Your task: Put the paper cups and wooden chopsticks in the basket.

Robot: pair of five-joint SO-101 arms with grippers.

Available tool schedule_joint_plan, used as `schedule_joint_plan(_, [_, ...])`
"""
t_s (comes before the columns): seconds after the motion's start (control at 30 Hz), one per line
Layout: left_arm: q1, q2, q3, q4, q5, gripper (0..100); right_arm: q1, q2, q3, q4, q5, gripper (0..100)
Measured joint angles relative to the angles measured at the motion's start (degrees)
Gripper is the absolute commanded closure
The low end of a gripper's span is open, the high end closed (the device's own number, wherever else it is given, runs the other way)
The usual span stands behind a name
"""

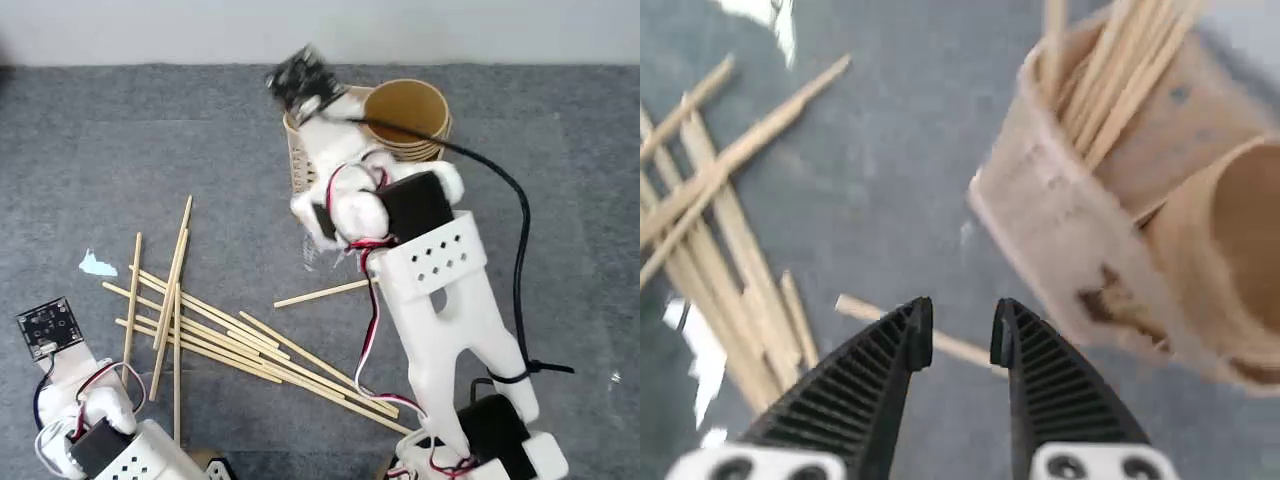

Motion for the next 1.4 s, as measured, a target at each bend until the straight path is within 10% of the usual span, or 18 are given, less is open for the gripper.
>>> schedule_joint_plan(0.33, [0.0,0.0,0.0,0.0,0.0,98,-2.2,-6.2,3.5,7.6,0.0,96.6])
schedule_joint_plan(0.67, [0.0,0.0,0.0,0.0,0.0,98,-5.5,-22.0,29.8,7.0,-3.2,84.3])
schedule_joint_plan(1.4, [0.0,0.0,0.0,0.0,0.0,98,-24.4,-24.1,74.5,-29.4,-11.5,75.7])
